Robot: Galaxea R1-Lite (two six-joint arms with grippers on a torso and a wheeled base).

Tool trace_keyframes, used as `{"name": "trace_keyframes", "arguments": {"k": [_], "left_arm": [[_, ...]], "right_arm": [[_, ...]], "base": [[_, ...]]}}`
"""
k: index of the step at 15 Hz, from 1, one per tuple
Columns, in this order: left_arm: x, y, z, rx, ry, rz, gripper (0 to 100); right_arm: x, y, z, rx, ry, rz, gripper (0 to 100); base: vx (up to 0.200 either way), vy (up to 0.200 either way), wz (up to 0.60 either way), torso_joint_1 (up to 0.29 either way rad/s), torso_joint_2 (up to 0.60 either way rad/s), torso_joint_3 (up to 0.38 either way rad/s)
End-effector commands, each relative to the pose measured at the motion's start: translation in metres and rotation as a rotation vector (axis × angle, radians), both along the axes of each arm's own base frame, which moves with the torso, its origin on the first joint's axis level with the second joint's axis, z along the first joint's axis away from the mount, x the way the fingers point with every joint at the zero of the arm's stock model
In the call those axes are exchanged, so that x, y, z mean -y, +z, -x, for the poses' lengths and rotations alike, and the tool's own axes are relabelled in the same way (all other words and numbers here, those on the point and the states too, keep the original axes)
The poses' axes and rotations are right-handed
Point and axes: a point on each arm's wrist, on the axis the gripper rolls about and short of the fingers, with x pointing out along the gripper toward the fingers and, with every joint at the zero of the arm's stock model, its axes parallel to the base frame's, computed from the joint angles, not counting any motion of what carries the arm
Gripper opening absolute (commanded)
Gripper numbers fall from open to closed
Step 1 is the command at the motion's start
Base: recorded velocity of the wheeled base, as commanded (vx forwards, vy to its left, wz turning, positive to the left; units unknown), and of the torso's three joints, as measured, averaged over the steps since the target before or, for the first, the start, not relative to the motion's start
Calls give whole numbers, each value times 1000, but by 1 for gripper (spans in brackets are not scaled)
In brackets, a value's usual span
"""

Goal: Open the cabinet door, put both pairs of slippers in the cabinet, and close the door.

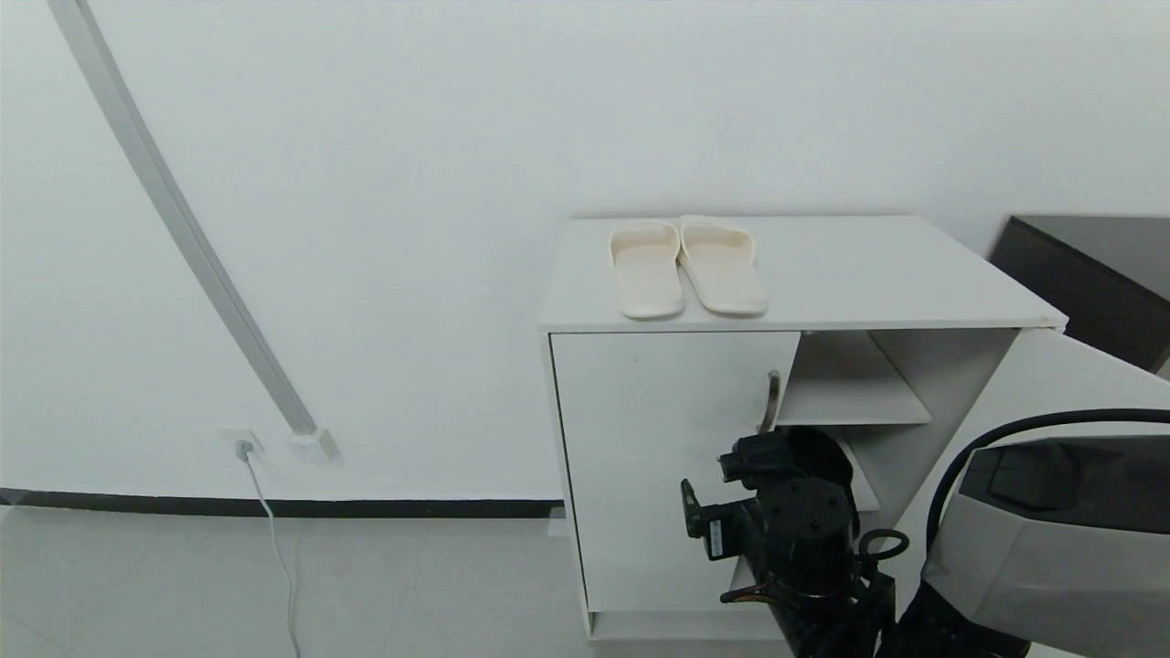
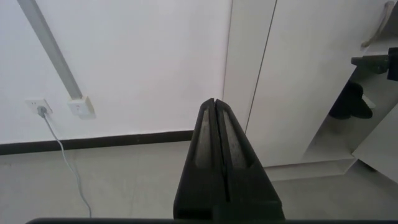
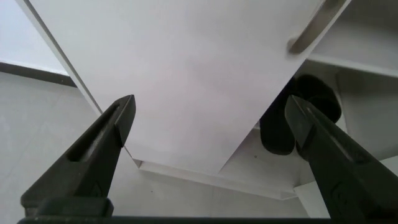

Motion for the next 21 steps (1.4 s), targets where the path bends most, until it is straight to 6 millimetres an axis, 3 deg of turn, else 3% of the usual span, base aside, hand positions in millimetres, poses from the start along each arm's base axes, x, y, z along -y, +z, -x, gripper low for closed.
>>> {"name": "trace_keyframes", "arguments": {"k": [1,16,21], "left_arm": [[0,0,0,0,0,0,0],[0,0,0,0,-1,-2,0],[0,0,0,0,0,-2,0]], "right_arm": [[0,-1,0,-1,1,1,100],[-1,0,0,2,1,-1,100],[-4,15,-4,105,31,18,100]], "base": [[0,0,0,222,-525,-305],[0,0,0,227,-510,-286],[0,0,0,129,-278,-150]]}}
